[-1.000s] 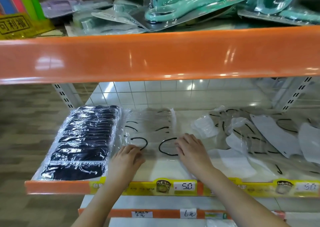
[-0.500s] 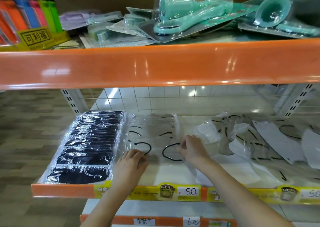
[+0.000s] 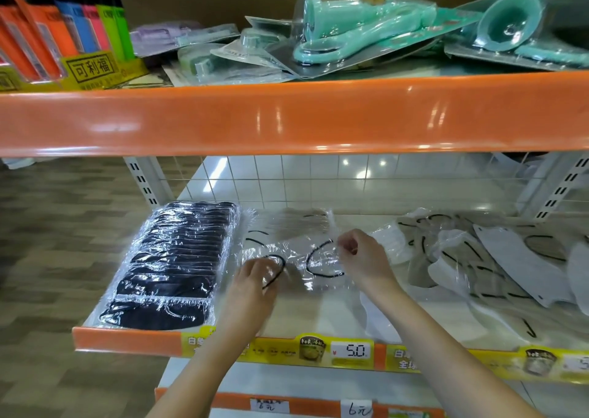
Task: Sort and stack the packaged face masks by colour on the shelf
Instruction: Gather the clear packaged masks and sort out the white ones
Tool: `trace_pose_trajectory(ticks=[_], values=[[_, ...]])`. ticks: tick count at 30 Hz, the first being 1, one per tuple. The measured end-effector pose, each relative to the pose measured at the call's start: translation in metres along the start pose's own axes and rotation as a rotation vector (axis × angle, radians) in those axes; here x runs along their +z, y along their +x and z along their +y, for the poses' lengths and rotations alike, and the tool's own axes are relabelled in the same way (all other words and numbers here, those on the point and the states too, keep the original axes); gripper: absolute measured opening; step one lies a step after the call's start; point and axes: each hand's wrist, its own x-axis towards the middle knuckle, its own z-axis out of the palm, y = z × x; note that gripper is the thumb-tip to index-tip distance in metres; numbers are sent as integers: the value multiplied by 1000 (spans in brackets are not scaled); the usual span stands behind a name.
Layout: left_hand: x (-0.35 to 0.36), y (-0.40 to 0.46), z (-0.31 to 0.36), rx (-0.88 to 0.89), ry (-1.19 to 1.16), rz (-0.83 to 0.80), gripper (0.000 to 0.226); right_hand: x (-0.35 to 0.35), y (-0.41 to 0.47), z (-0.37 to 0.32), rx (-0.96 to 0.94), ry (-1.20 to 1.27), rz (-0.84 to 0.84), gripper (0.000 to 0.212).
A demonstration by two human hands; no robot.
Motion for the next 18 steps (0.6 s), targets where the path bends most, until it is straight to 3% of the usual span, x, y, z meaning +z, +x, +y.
trace_pose_trajectory(ticks=[3, 5, 9, 11, 14, 16, 18], values=[[-10, 14, 9, 152, 2, 112, 48, -17, -5, -26, -187, 59, 58, 12], [-22, 24, 26, 153, -24, 162, 52, -25, -9, -42, -382, -56, 181, 13], [-39, 34, 58, 111, -155, 223, 19, -28, -15, -65, -738, -366, 479, 24], [-40, 35, 64, 40, -252, 169, 3, -25, -17, -73, -792, -367, 555, 20], [-36, 28, 68, -54, -346, 176, 9, -20, -26, -74, -794, -382, 591, 41], [-30, 22, 69, -195, -478, 203, 13, -15, -38, -72, -829, -404, 557, 36], [-24, 17, 66, -385, -776, 189, 7, -3, -49, -62, -818, -455, 442, 32]])
